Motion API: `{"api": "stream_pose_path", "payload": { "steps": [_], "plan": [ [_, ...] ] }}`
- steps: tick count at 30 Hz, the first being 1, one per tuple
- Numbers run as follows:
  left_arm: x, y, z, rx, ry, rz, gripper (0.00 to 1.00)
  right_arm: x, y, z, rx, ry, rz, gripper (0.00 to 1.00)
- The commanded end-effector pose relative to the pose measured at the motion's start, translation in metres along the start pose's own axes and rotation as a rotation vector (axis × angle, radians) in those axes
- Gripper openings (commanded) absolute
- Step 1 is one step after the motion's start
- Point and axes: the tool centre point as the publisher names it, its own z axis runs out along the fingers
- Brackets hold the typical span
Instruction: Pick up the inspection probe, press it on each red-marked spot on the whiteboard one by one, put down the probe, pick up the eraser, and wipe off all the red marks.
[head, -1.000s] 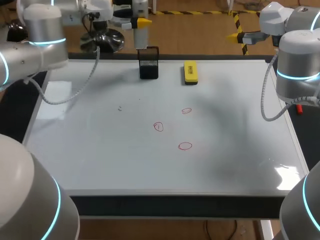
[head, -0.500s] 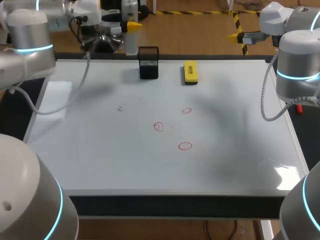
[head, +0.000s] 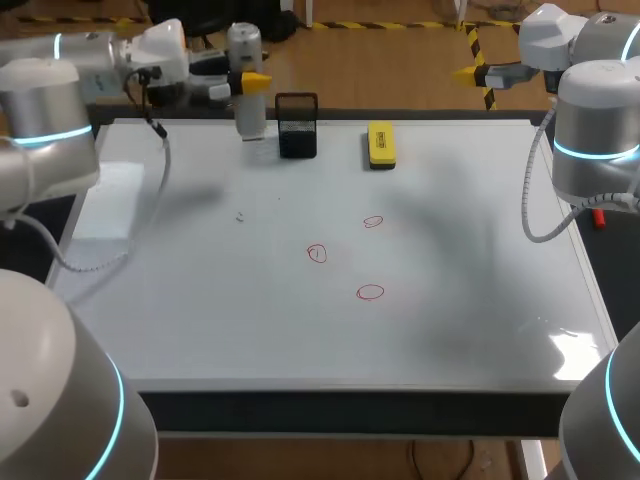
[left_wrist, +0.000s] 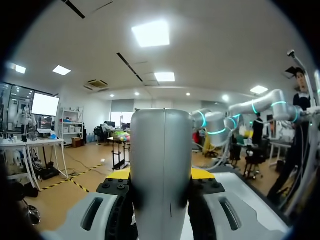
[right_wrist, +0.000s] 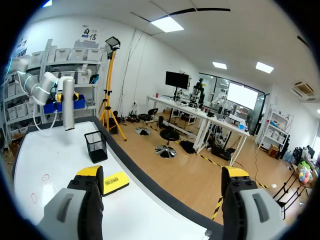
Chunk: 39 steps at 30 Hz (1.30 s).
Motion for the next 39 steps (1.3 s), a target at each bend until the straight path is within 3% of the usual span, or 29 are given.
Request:
{"api": "stream_pose_path", "payload": {
  "steps": [1,39],
  "plan": [
    [0.011,0.004,-0.008,0.011,-0.096,0.014,0.00,0.000,0.000,0.000,0.000,0.000,0.000,1.00],
    [0.013,0.049,-0.017,0.035,-0.060,0.014,0.00,0.000,0.000,0.000,0.000,0.000,0.000,1.00]
  ]
}}
